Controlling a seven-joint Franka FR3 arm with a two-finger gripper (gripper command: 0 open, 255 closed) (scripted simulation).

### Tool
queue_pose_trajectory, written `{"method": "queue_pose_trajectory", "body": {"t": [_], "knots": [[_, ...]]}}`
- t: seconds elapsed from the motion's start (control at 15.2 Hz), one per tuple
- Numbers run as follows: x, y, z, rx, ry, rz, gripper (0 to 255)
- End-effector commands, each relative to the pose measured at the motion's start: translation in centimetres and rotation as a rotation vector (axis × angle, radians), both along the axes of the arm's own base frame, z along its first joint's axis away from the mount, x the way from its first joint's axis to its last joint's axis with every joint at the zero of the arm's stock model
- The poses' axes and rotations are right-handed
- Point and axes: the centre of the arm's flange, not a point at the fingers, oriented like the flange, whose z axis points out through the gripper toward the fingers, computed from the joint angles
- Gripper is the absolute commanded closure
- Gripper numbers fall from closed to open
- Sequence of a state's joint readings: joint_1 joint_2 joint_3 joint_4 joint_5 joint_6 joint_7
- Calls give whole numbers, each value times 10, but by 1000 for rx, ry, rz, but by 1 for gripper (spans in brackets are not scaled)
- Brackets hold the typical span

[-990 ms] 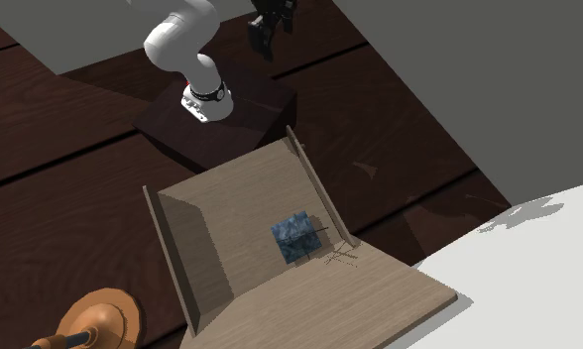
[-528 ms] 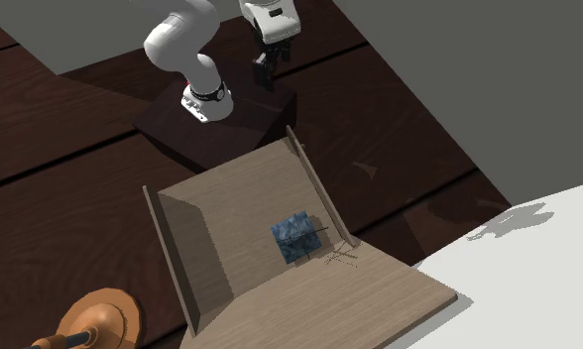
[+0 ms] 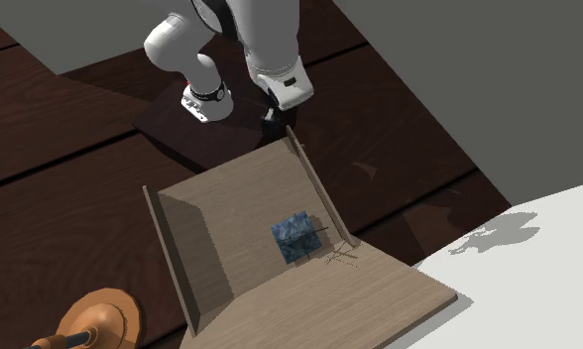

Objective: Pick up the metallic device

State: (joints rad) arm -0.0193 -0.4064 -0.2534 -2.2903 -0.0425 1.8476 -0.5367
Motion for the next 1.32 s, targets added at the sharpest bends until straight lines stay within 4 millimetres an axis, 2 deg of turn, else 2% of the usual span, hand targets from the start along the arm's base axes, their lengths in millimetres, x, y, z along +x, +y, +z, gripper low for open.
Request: {"method": "queue_pose_trajectory", "body": {"t": [0.0,0.66,1.25], "knots": [[17,-18,-15,-5,13,45,0],[104,-92,-87,-28,76,251,0],[191,-144,-155,-48,134,437,0]]}}
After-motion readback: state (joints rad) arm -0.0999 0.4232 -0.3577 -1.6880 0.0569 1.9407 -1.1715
